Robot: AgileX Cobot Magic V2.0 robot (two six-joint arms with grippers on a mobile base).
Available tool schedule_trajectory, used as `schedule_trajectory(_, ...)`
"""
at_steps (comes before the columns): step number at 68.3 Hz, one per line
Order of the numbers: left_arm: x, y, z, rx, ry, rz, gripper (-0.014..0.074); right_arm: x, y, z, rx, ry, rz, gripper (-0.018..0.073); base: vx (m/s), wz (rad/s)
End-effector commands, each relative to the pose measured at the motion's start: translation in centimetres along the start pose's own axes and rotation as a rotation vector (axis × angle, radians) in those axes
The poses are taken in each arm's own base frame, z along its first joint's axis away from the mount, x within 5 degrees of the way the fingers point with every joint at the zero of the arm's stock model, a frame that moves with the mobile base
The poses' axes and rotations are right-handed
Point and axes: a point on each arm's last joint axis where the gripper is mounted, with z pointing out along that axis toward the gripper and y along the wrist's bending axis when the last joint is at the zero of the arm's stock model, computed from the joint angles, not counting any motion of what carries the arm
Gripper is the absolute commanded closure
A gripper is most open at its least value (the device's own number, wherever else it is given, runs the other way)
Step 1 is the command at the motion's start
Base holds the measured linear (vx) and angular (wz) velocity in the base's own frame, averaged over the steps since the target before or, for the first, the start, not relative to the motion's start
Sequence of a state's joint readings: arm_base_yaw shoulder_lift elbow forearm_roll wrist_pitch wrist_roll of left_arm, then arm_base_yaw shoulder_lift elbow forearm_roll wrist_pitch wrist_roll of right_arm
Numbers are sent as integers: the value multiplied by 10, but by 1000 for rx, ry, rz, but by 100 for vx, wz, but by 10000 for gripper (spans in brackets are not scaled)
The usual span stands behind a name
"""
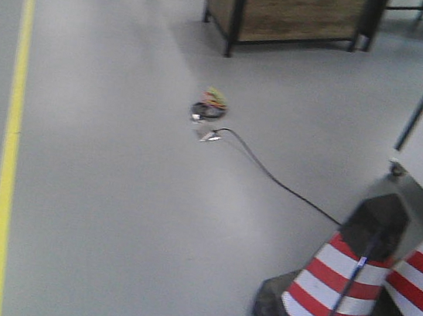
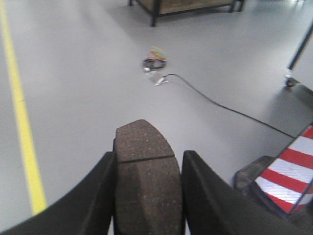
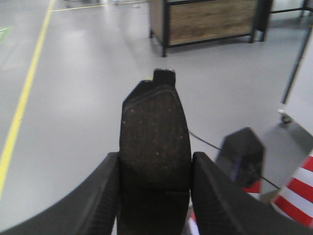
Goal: Move and align brake pads A on conveyor
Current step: 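Turn toward the black conveyor belt and approach it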
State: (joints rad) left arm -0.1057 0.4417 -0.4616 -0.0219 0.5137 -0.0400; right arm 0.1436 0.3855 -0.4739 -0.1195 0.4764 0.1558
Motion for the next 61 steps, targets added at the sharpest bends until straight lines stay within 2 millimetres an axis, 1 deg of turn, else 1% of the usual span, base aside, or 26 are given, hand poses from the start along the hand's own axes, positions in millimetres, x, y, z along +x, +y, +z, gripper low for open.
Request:
schedule_trajectory(1, -17, -2, -3, 12, -111, -8, 603, -18, 1, -4, -9, -122, -13, 569, 22, -74)
schedule_trajectory(26, -17, -2, -3, 12, -111, -8, 603, -18, 1, -4, -12, -122, -13, 569, 20, -67)
schedule_trajectory(40, -17, -2, -3, 12, -111, -8, 603, -18, 7, -4, -78, -120, -29, 569, 16, -65)
schedule_trajectory(61, -17, -2, -3, 12, -112, -8, 603, -18, 7, -4, -77, -120, -29, 569, 14, -81)
